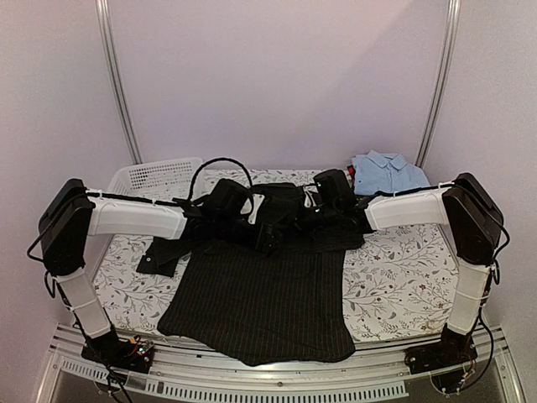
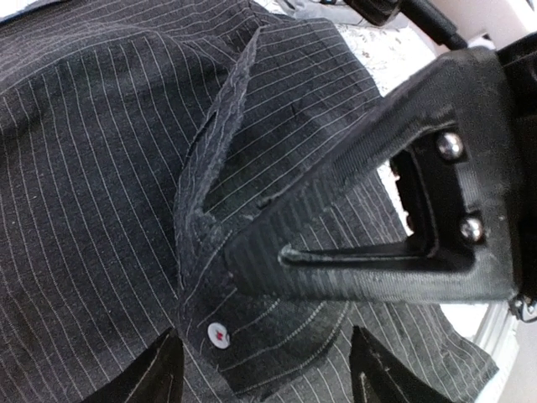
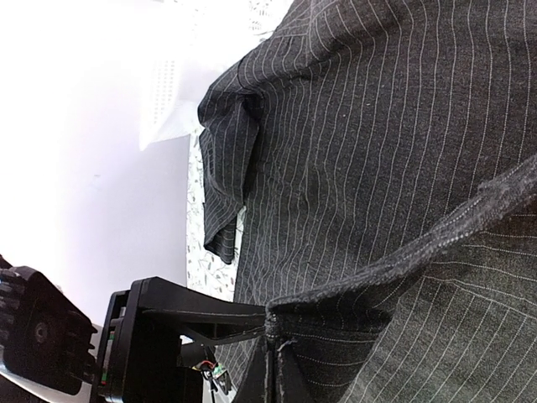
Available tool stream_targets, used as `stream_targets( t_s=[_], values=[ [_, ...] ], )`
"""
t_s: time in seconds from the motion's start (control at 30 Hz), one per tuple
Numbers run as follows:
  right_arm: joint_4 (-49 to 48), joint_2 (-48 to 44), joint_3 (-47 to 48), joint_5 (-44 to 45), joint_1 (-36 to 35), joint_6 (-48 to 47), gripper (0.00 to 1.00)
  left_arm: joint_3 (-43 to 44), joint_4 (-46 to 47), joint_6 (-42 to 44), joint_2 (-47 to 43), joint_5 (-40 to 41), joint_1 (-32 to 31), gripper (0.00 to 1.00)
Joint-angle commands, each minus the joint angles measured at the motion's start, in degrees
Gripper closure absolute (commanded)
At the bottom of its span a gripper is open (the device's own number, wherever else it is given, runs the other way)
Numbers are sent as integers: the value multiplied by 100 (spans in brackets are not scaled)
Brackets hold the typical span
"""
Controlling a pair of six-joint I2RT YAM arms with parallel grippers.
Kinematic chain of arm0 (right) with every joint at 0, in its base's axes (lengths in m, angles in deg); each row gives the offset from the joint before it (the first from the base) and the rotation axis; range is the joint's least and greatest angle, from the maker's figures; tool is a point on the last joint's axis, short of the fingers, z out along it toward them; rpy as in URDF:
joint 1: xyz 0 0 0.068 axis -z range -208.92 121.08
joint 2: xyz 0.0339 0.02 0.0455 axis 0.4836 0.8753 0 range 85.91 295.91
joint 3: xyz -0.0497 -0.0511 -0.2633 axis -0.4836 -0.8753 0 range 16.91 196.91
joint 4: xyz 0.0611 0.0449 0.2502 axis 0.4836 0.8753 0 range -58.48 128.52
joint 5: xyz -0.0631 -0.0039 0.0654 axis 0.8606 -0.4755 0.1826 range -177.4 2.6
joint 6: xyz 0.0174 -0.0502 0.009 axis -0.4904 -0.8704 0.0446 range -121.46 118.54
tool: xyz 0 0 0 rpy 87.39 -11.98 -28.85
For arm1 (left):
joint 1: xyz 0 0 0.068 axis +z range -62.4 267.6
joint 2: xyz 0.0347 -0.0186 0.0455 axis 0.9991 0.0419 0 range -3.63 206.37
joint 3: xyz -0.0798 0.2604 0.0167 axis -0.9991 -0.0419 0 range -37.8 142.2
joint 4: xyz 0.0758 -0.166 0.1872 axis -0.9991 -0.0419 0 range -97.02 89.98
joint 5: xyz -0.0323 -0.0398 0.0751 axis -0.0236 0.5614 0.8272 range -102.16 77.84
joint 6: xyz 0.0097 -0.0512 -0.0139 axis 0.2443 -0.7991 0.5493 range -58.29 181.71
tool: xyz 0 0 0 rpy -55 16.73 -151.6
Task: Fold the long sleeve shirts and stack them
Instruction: Pass from the right arm to the left
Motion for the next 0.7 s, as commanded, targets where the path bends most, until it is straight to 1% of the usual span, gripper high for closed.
stream_targets(
  t_s=[0.0,0.13,0.23,0.3,0.37,0.43,0.47,0.5,0.53,0.67],
  values=[
    [-165,97,165,-33,-32,144,100,291,-47,137,282,470,-118,33],
    [-157,64,129,47,-32,164,100,534,-54,142,497,570,-151,34],
    [-140,62,121,106,-32,166,100,695,-94,151,608,714,-199,40],
    [-131,41,98,155,-32,153,100,778,-146,143,673,807,-205,46],
    [-128,6,58,222,-32,142,100,840,-213,102,735,828,-202,59],
    [-110,-52,-1,320,-32,90,94,852,-216,97,742,1034,-205,78],
    [-105,-101,-47,395,-32,61,89,865,-232,100,738,1054,-205,89],
    [-86,-150,-102,477,-32,12,84,898,-267,92,728,1076,-193,98],
    [-45,-262,-154,574,-32,-64,79,925,-308,82,713,1089,-187,100],
    [547,-680,-254,1190,-35,-519,57,1097,-449,55,552,969,-88,100]
  ],
)
